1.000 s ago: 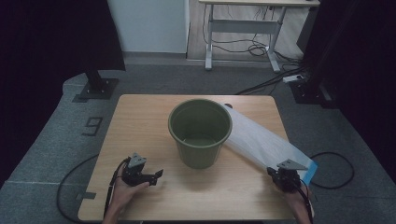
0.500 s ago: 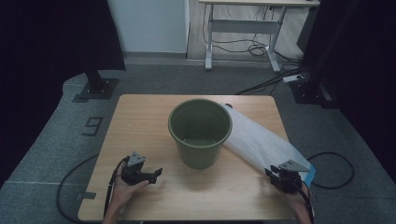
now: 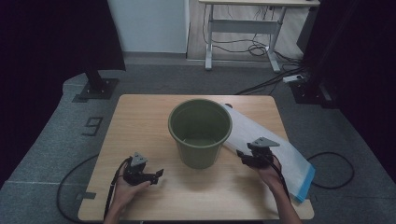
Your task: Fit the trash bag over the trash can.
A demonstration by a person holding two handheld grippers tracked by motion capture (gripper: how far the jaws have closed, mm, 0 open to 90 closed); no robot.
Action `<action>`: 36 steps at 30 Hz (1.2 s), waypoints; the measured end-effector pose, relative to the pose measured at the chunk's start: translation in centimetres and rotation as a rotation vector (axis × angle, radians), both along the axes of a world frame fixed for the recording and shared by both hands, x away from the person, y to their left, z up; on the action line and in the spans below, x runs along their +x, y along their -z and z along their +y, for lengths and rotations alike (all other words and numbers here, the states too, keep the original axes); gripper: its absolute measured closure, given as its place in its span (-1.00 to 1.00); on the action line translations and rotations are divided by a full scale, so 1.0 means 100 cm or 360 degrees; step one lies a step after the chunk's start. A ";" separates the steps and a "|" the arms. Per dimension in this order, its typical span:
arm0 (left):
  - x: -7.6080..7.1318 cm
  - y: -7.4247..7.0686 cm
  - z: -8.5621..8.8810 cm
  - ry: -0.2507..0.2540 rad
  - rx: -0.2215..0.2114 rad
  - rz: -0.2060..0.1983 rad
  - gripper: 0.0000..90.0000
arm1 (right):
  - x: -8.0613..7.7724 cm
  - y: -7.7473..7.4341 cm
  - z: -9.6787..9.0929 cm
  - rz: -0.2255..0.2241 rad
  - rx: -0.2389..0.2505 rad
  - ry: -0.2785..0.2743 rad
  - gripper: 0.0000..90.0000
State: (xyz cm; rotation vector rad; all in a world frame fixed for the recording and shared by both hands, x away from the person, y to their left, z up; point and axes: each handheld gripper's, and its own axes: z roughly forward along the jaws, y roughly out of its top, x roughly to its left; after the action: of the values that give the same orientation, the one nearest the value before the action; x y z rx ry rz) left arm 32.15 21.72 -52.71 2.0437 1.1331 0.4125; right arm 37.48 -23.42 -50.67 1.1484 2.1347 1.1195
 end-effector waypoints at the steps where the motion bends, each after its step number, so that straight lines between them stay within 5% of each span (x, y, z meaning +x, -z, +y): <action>1: 0.000 0.000 0.000 0.0000 0.0000 0.0000 -0.76 | 0.000 0.000 0.000 0.0000 0.0000 0.0000 -0.12; 6: 0.000 -0.001 0.001 -0.0008 0.0002 -0.0003 -0.75 | 0.031 0.011 0.024 0.0060 -0.0034 -0.0059 -0.10; 12: 0.000 0.000 0.002 -0.0021 -0.0003 -0.0001 -0.74 | 0.048 0.024 0.042 0.0078 -0.0054 -0.0054 -0.06; 27: 0.000 0.001 0.002 -0.0022 0.0004 0.0001 -0.74 | 0.069 0.044 0.058 0.0157 -0.0072 0.0012 0.04; 31: 0.000 0.002 0.002 -0.0024 0.0004 0.0005 -0.74 | 0.072 0.045 0.056 0.0164 -0.0040 0.0071 0.24; 32: 0.000 0.002 0.001 -0.0018 0.0005 0.0006 -0.74 | 0.074 0.045 0.053 0.0150 -0.0035 0.0097 0.45; 36: -0.001 0.002 0.000 -0.0017 0.0007 0.0003 -0.74 | 0.077 0.045 0.048 0.0153 -0.0036 0.0123 0.74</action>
State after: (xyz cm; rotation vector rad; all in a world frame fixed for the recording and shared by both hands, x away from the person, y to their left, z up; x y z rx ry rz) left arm 32.10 21.76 -52.89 2.0433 1.1457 0.4189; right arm 45.19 -18.57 -55.14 1.2874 2.1491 1.0226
